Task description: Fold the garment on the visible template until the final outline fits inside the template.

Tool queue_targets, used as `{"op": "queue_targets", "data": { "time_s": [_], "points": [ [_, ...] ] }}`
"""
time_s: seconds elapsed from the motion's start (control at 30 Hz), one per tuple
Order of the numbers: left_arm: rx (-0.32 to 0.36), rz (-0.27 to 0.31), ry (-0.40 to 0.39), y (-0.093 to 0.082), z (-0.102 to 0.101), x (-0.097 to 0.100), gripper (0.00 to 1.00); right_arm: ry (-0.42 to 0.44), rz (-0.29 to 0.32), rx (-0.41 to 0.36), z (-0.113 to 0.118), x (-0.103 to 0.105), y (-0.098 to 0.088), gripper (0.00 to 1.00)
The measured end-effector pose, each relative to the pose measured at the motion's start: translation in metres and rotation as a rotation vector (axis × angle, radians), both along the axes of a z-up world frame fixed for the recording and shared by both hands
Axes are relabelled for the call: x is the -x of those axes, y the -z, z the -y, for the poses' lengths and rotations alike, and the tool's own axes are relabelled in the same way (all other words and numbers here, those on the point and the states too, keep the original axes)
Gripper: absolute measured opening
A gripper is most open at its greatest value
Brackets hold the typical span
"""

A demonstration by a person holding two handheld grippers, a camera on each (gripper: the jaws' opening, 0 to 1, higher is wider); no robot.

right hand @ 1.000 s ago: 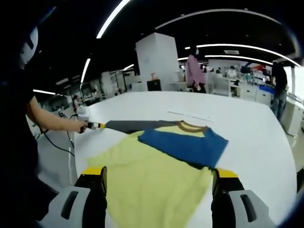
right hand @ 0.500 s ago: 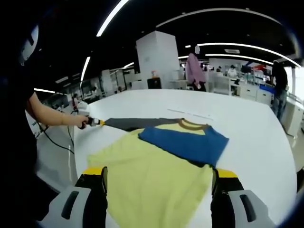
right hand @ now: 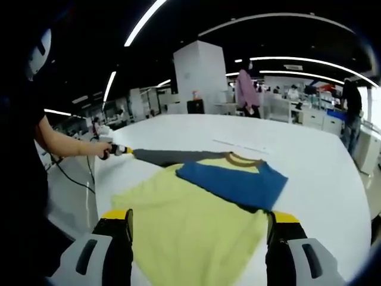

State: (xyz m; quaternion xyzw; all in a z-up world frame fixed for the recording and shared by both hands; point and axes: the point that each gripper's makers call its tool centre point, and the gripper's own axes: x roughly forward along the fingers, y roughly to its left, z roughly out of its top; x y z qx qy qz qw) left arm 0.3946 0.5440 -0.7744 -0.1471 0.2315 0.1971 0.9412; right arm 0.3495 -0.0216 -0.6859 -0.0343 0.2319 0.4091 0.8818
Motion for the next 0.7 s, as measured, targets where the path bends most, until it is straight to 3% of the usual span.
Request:
{"op": "queue_targets", "data": {
  "time_s": [0.1, 0.17, 0.27, 0.33, 0.7],
  "points": [
    [0.033, 0.002, 0.008, -0.006, 0.012, 0.001, 0.01, -0.008, 0.002, -0.001, -0.002, 0.002, 0.000, 0.95],
    [0.004, 0.032, 0.033, -0.022, 0.028, 0.000, 0.01, -0.012, 0.002, -0.003, -0.003, 0.003, 0.000, 0.96],
    [0.015, 0.049, 0.053, -0.037, 0.055, 0.001, 0.01, -0.015, 0.004, -0.007, -0.004, 0.004, -0.001, 0.98],
    [0.059, 0.063, 0.060, -0.039, 0.056, -0.002, 0.01, -0.017, 0.003, -0.010, -0.005, 0.005, -0.001, 0.99],
    [0.132, 0.146, 0.115, -0.058, 0.064, -0.022, 0.01, -0.019, -0.009, -0.012, -0.006, 0.008, 0.002, 0.99]
  ]
}}
